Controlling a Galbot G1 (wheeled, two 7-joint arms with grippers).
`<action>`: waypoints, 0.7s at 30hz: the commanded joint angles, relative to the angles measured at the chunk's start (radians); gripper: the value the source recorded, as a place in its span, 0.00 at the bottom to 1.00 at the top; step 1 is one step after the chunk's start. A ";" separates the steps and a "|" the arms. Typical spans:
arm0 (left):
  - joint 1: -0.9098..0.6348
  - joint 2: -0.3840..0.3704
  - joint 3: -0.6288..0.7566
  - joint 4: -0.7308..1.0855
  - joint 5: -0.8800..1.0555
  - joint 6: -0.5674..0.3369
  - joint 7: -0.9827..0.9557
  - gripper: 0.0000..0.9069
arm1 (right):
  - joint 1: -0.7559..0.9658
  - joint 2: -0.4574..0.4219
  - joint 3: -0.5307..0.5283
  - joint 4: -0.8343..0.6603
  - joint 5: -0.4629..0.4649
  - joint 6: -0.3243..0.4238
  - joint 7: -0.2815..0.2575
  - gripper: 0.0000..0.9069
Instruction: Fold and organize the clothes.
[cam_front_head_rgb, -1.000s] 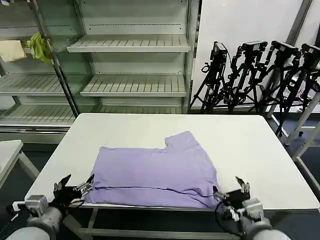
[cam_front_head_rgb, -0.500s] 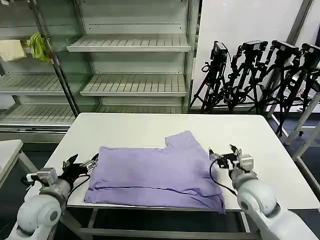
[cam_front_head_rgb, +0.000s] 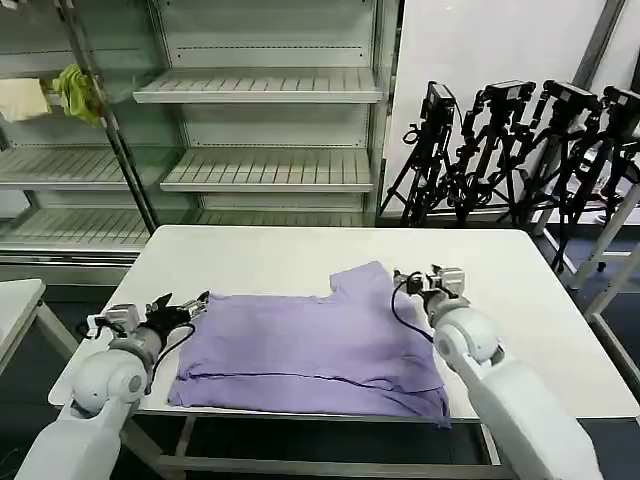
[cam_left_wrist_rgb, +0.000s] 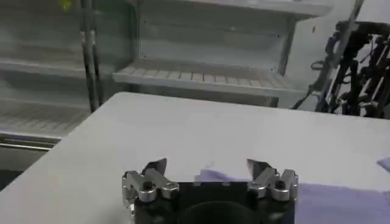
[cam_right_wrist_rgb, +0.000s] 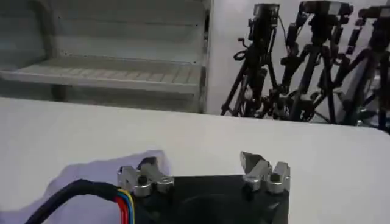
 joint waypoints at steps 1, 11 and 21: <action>-0.053 0.005 0.047 0.075 -0.001 0.000 0.003 1.00 | 0.074 0.058 -0.042 -0.098 0.026 -0.001 0.010 1.00; -0.051 -0.004 0.062 0.070 0.013 0.000 0.008 1.00 | 0.048 0.070 -0.052 -0.109 0.011 0.001 0.010 1.00; -0.081 -0.024 0.101 0.108 0.041 -0.001 0.022 1.00 | 0.022 0.078 -0.046 -0.111 -0.013 0.001 0.009 1.00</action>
